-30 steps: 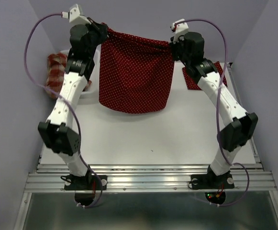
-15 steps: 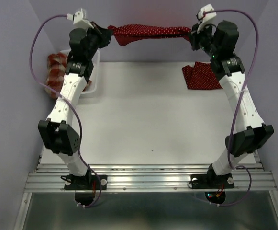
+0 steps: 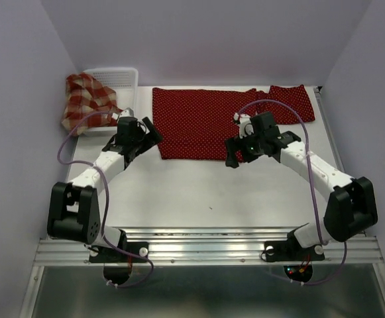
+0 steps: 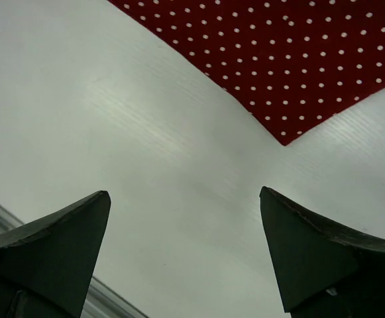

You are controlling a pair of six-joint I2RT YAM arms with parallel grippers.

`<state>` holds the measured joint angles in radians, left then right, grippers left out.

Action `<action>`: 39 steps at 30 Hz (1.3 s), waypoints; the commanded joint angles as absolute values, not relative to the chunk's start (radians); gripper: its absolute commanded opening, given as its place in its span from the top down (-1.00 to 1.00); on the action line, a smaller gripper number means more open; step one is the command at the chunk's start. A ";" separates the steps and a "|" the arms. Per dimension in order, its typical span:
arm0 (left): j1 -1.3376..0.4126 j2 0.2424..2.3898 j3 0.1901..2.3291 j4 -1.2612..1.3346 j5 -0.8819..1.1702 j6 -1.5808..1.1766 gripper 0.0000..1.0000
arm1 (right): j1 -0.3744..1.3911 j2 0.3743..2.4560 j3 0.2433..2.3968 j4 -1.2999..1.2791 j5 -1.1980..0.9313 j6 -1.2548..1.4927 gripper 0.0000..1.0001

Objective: Fold and stack the skirts
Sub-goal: Flatten the skirt out

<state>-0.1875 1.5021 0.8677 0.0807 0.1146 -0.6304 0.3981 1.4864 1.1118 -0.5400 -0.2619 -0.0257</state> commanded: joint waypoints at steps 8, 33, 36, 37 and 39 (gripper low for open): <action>-0.255 1.294 1.027 -0.029 -0.089 -0.594 -0.97 | 0.403 1.366 1.209 -0.480 -0.181 0.104 -1.00; -0.342 1.902 1.241 -0.008 0.095 -0.534 -0.97 | 0.364 1.884 1.234 -0.322 -0.150 0.238 -1.00; -0.351 1.876 1.151 -0.008 0.097 -0.541 -0.97 | 0.364 1.844 1.123 -0.304 -0.156 0.270 -1.00; -0.356 1.865 1.125 -0.008 0.098 -0.552 -0.97 | 0.364 1.806 1.091 -0.299 -0.160 0.296 -1.00; -0.360 1.830 1.045 -0.008 0.115 -0.564 -0.97 | 0.364 1.758 1.001 -0.302 -0.143 0.331 -1.00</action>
<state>-0.3447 1.8984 1.1797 0.0257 0.0834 -0.5419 0.3641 1.8217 1.1320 -0.2607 -0.1402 0.2497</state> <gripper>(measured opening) 0.986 0.995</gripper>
